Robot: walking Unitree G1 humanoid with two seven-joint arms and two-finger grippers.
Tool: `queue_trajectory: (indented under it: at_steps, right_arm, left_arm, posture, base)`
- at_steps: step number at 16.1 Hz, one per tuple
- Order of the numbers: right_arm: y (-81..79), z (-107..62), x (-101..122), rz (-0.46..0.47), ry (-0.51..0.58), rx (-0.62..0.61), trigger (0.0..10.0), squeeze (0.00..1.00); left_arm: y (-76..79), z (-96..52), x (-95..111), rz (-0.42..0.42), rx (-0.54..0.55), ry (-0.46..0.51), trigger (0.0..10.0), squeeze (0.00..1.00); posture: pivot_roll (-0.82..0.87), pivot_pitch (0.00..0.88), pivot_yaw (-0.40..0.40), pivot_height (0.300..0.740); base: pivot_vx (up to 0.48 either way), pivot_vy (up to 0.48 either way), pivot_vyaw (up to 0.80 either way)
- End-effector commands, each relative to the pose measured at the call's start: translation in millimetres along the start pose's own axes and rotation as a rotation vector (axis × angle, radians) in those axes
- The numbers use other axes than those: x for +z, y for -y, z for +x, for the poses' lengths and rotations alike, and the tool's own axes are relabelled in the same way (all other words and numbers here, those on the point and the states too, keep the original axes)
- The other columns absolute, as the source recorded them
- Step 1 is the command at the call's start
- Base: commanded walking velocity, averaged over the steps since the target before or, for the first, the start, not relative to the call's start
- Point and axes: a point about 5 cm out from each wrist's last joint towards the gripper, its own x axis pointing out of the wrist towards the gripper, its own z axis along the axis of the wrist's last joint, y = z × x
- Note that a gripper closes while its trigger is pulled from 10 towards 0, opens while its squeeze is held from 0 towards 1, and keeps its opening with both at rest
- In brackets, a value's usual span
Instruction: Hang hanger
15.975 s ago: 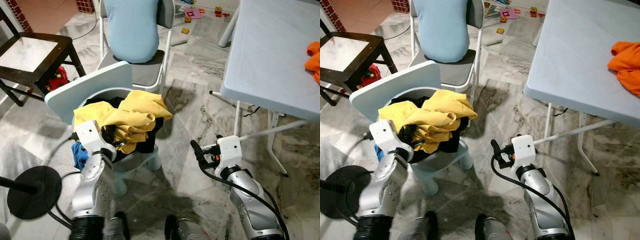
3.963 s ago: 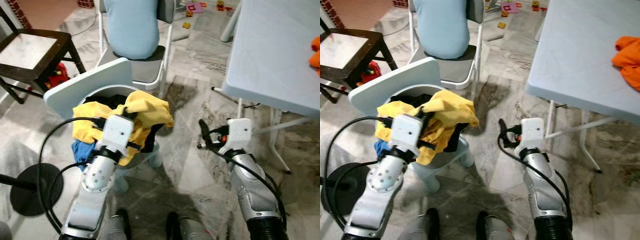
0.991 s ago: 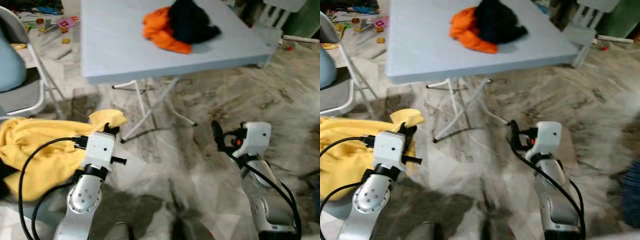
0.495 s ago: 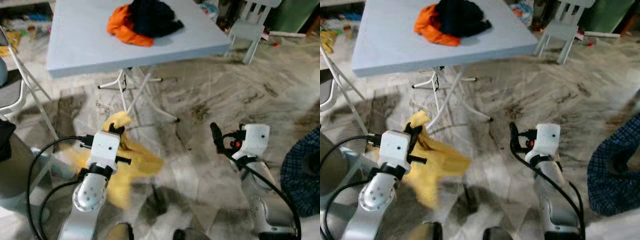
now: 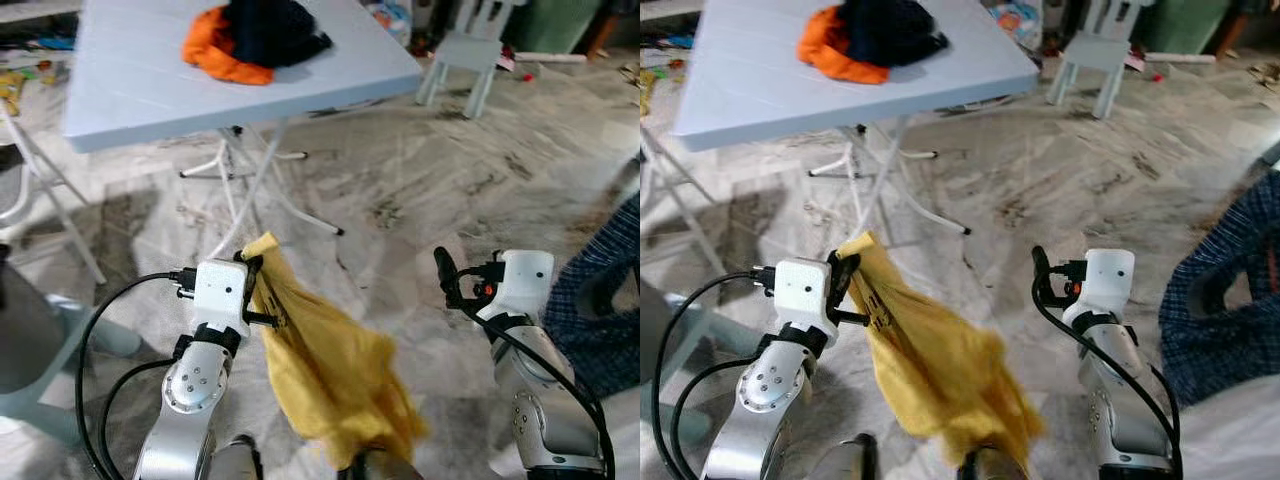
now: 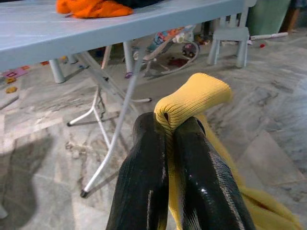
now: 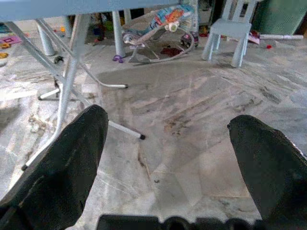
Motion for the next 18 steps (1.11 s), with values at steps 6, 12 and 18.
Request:
queue_trajectory:
  at_steps: [6, 12, 18]
  right_arm:
    - [-6.5, -0.5, 9.1, -0.031, 0.043, 0.022, 10.0, 0.0]
    - [-10.0, -2.5, 8.5, -0.014, 0.044, 0.03, 10.0, 0.0]
    - [-11.7, 2.6, 10.2, -0.019, 0.049, 0.048, 10.0, 0.0]
  left_arm:
    - [-5.9, 2.8, 1.1, 0.035, -0.005, -0.007, 10.0, 0.0]
    - [-1.0, 2.9, -2.5, 0.066, -0.042, 0.002, 10.0, 0.0]
    - [5.6, 4.4, 0.3, 0.019, -0.086, 0.025, 10.0, 0.0]
  posture:
    - [-0.02, 0.237, -0.032, 0.74]
    - [-0.04, 0.233, -0.026, 0.74]
    - [-0.03, 0.217, -0.033, 0.74]
  base:
    - [0.0, 0.48, 0.0]
    - [0.0, 0.369, 0.0]
    - [0.0, 0.0, 0.0]
